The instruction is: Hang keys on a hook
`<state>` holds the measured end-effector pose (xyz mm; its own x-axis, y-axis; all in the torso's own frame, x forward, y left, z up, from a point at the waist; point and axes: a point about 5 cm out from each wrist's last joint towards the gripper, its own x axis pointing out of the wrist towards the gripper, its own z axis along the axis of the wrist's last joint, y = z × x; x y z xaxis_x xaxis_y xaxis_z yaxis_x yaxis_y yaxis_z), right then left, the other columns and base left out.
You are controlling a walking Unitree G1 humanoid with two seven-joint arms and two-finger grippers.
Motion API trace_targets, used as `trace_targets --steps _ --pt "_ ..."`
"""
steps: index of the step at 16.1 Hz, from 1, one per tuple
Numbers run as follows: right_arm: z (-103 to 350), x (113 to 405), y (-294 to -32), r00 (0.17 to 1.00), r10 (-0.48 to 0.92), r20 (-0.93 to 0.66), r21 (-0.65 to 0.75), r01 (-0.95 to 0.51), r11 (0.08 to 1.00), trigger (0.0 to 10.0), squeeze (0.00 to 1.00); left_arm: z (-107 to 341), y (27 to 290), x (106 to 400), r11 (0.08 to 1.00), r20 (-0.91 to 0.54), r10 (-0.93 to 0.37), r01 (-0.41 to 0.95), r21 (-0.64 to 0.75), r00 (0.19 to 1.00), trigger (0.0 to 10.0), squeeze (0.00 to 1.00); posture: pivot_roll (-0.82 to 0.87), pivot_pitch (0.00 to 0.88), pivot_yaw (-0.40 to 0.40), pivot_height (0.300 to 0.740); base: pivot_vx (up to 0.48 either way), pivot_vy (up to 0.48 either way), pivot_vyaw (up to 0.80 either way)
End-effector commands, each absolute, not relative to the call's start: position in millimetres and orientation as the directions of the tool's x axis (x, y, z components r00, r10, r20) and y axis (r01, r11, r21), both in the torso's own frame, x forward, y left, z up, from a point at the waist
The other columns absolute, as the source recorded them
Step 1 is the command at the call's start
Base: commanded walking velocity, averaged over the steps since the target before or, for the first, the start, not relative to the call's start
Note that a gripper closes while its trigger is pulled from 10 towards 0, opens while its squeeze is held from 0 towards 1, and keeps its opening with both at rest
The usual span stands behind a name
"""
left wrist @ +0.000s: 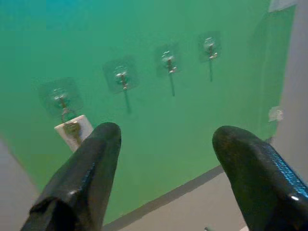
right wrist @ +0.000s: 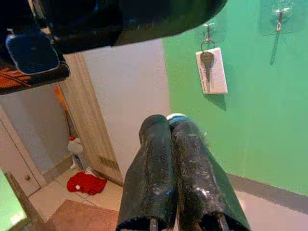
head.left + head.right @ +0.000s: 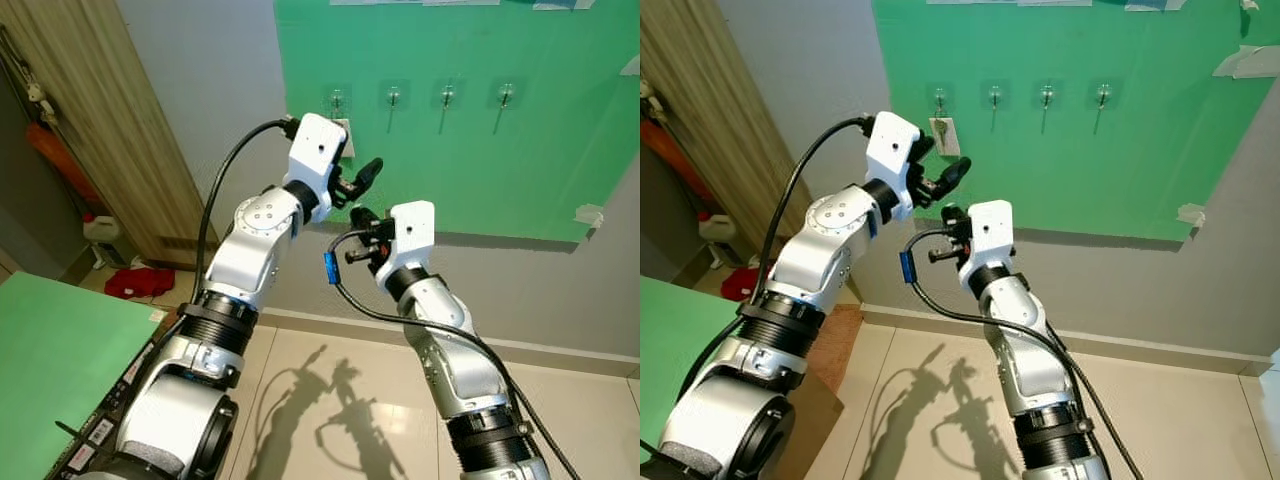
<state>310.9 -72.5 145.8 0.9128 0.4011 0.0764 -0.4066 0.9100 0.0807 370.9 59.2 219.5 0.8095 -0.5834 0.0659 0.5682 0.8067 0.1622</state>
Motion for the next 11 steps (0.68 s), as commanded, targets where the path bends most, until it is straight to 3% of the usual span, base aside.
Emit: trace_targets --steps 1,3,4,8,9,11 --pt "150.4 309.6 -71.6 0.894 0.439 0.09 0.04 -0.443 0.895 0.0 0.0 224.5 67.9 376.7 0.83 0.067 -0.546 0.528 0.18 0.835 10.0 1.0 -0.17 0.0 0.15 0.74 0.0 0.0 0.0" --pt "151.0 311.5 -77.6 0.865 0.497 0.061 -0.063 -0.494 0.867 0.0 0.0 223.6 69.7 378.3 0.836 0.057 -0.534 0.516 0.187 0.844 10.0 1.0 -0.18 0.0 0.15 0.74 0.0 0.0 0.0" --pt "154.4 316.5 -89.8 0.803 0.596 -0.014 -0.267 -0.577 0.771 0.0 0.0 222.0 68.6 379.1 0.838 0.048 -0.528 0.511 0.193 0.848 10.0 1.0 -0.18 0.0 0.15 0.74 0.0 0.0 0.0" --pt "166.5 323.9 -109.5 0.69 0.702 -0.176 -0.625 -0.629 0.462 0.0 0.0 212.2 64.1 379.0 0.834 0.004 -0.53 0.52 0.184 0.848 10.0 1.0 -0.19 0.0 0.149 0.74 0.0 0.0 0.0" --pt "175.6 330.4 -118.5 0.669 0.708 -0.225 -0.744 -0.587 0.319 0.0 0.0 201.3 61.7 377.0 0.835 -0.033 -0.536 0.535 0.131 0.844 10.0 0.0 -0.19 0.0 0.126 0.74 0.0 0.0 0.0" --pt "180.1 335.7 -123.8 0.676 0.698 -0.238 -0.798 -0.546 0.257 0.0 0.0 195.7 62.3 376.1 0.845 -0.04 -0.525 0.527 0.089 0.85 10.0 0.0 -0.18 0.0 0.117 0.74 0.0 0.0 0.0"
